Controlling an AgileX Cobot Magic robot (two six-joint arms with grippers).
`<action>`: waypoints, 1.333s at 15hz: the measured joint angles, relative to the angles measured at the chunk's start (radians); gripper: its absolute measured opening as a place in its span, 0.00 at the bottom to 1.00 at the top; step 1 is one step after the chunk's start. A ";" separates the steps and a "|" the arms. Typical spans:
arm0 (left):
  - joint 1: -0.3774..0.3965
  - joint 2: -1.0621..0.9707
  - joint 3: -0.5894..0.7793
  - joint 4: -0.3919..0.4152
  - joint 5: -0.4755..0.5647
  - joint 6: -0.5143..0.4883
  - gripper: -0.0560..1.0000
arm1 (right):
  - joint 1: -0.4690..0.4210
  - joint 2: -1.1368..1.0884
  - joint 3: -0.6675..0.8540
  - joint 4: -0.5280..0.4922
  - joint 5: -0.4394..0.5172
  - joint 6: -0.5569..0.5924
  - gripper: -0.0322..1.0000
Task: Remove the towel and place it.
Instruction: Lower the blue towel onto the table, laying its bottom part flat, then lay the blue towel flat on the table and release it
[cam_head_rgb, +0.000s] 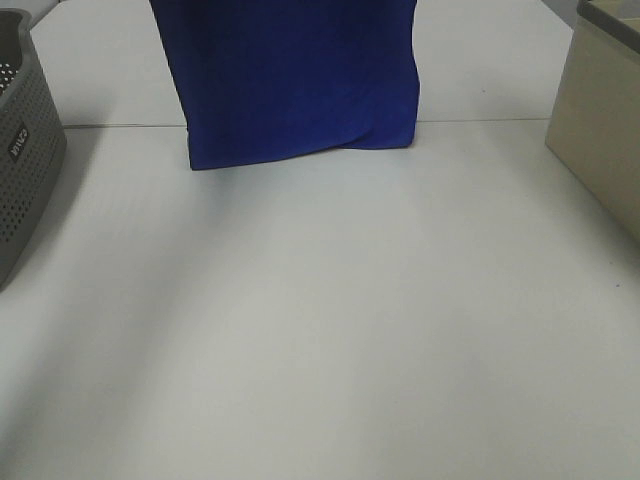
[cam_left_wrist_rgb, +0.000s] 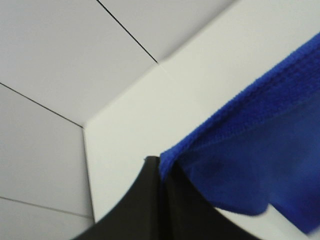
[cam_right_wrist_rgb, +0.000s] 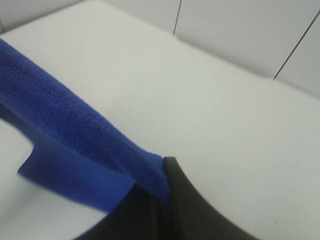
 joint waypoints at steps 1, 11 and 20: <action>-0.003 -0.011 0.000 -0.055 0.135 0.042 0.05 | 0.000 -0.011 0.000 -0.001 0.114 0.005 0.05; -0.004 -0.249 0.457 -0.347 0.265 -0.038 0.05 | 0.000 -0.273 0.442 -0.016 0.289 0.059 0.05; -0.015 -0.710 1.140 -0.482 0.238 -0.022 0.05 | 0.011 -0.670 1.112 0.169 0.285 0.086 0.05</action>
